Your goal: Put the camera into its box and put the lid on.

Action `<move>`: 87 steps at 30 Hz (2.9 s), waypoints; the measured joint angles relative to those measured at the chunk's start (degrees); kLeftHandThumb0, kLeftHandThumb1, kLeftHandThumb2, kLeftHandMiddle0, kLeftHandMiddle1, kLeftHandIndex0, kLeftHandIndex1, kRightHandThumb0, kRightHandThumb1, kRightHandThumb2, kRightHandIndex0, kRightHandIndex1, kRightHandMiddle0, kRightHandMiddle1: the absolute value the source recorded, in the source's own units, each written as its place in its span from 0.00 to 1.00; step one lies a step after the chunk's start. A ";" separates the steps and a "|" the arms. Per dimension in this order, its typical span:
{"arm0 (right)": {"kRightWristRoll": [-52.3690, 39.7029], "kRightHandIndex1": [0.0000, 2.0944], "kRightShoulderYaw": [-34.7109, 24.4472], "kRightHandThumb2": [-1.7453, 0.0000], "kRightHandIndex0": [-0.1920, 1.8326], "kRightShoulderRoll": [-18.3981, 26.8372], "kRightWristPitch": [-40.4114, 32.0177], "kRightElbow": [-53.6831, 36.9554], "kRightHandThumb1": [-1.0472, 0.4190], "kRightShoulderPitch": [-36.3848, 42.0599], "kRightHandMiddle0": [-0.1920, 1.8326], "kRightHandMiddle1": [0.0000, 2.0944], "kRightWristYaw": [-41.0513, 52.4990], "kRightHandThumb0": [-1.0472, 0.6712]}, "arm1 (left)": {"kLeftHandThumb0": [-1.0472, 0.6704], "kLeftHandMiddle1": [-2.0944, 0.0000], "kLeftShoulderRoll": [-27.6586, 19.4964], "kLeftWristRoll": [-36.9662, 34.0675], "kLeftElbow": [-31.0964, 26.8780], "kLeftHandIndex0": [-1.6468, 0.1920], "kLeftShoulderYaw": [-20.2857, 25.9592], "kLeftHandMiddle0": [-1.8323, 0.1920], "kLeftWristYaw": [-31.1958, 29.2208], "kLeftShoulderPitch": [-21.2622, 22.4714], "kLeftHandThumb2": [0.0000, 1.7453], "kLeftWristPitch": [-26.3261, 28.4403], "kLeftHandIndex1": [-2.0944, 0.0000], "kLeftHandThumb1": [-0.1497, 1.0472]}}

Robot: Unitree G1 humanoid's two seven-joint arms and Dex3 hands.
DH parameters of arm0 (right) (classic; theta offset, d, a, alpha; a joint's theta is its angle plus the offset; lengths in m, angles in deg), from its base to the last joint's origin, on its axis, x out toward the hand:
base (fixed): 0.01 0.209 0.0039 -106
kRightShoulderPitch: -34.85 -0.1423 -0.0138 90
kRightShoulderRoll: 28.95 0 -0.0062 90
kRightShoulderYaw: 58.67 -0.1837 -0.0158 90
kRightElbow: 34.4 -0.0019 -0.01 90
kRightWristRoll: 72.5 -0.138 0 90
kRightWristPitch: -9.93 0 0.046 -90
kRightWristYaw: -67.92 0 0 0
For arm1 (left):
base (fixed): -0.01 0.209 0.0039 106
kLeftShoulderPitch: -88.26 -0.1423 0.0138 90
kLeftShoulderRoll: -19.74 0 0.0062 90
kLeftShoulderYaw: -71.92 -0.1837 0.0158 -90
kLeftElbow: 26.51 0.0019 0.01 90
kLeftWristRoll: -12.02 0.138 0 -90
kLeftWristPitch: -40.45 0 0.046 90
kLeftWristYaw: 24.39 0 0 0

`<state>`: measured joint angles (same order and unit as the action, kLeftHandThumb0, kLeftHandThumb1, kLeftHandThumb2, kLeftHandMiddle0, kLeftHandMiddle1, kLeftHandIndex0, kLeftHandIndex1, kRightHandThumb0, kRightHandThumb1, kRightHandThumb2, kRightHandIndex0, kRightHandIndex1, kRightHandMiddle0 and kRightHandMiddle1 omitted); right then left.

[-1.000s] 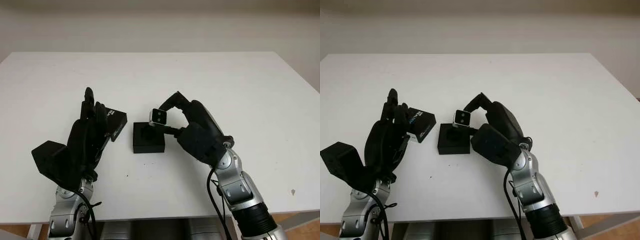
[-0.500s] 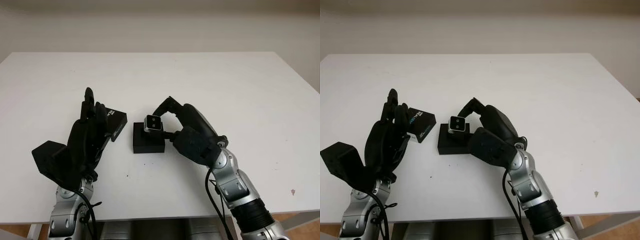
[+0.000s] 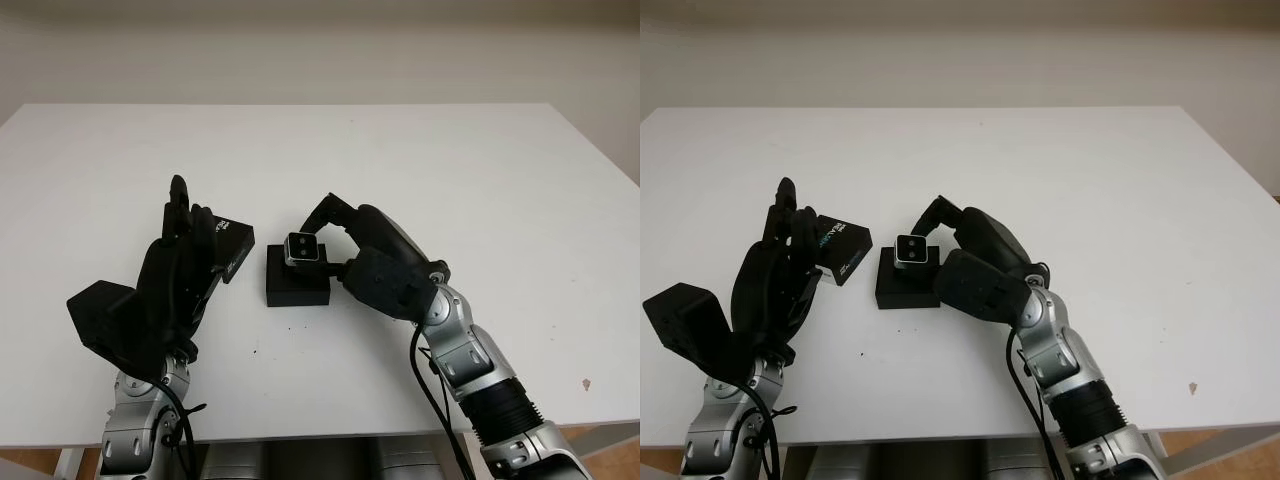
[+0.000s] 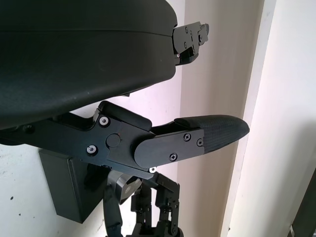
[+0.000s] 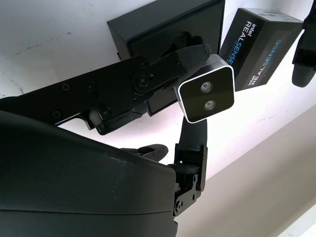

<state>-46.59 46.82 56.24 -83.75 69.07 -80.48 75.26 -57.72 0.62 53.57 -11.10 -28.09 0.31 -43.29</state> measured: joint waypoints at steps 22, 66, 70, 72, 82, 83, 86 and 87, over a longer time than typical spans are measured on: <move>2.79 0.03 2.22 0.97 0.28 -0.38 -1.86 0.19 0.01 -0.25 0.25 0.92 -0.92 0.38 | 0.19 1.00 -0.02 0.04 0.00 1.00 -0.01 1.00 -0.14 -0.07 0.34 0.07 1.00 1.00; 6.77 0.03 4.28 0.97 0.29 0.14 -5.11 -1.74 0.01 0.49 0.24 0.91 -2.30 0.38 | 0.19 1.00 0.02 -0.02 -0.47 1.00 0.01 1.00 -0.26 -0.35 0.34 0.66 1.00 1.00; 7.06 0.03 4.28 0.97 0.29 0.13 -5.48 -2.03 0.01 0.50 0.24 0.91 -2.42 0.38 | 0.19 1.00 0.02 -0.05 -0.47 1.00 0.02 1.00 -0.43 -0.35 0.33 0.57 1.00 1.00; 7.09 0.03 4.28 0.97 0.29 0.12 -5.51 -2.05 0.01 0.51 0.25 0.91 -2.51 0.38 | 0.19 1.00 0.02 -0.04 -0.47 1.00 0.02 1.00 -0.39 -0.35 0.33 0.55 1.00 1.00; 7.12 0.03 4.32 0.97 0.29 0.12 -5.54 -2.06 0.01 0.59 0.25 0.90 -2.60 0.38 | 0.19 1.00 0.04 -0.01 -0.49 1.00 0.01 1.00 -0.14 -0.48 0.34 0.59 1.00 1.00; 7.16 0.03 4.35 0.97 0.29 0.12 -5.53 -2.06 0.01 0.60 0.25 0.90 -2.64 0.38 | 0.19 1.00 0.04 -0.01 -0.49 1.00 0.01 1.00 -0.11 -0.49 0.34 0.59 1.00 1.00; 7.22 0.03 4.40 0.97 0.30 0.12 -5.53 -2.07 0.01 0.67 0.25 0.91 -2.71 0.38 | 0.19 1.00 0.06 -0.01 -0.50 1.00 0.01 1.00 -0.03 -0.50 0.34 0.58 1.00 1.00; 7.23 0.03 4.44 0.97 0.30 0.12 -5.54 -2.11 0.00 0.71 0.25 0.90 -2.71 0.38 | 0.19 1.00 0.06 -0.01 -0.50 1.00 0.01 1.00 -0.06 -0.50 0.34 0.58 1.00 1.00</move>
<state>-39.36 51.26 56.36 -89.29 66.96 -79.77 72.55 -57.67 0.61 53.07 -11.09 -28.15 -0.19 -42.71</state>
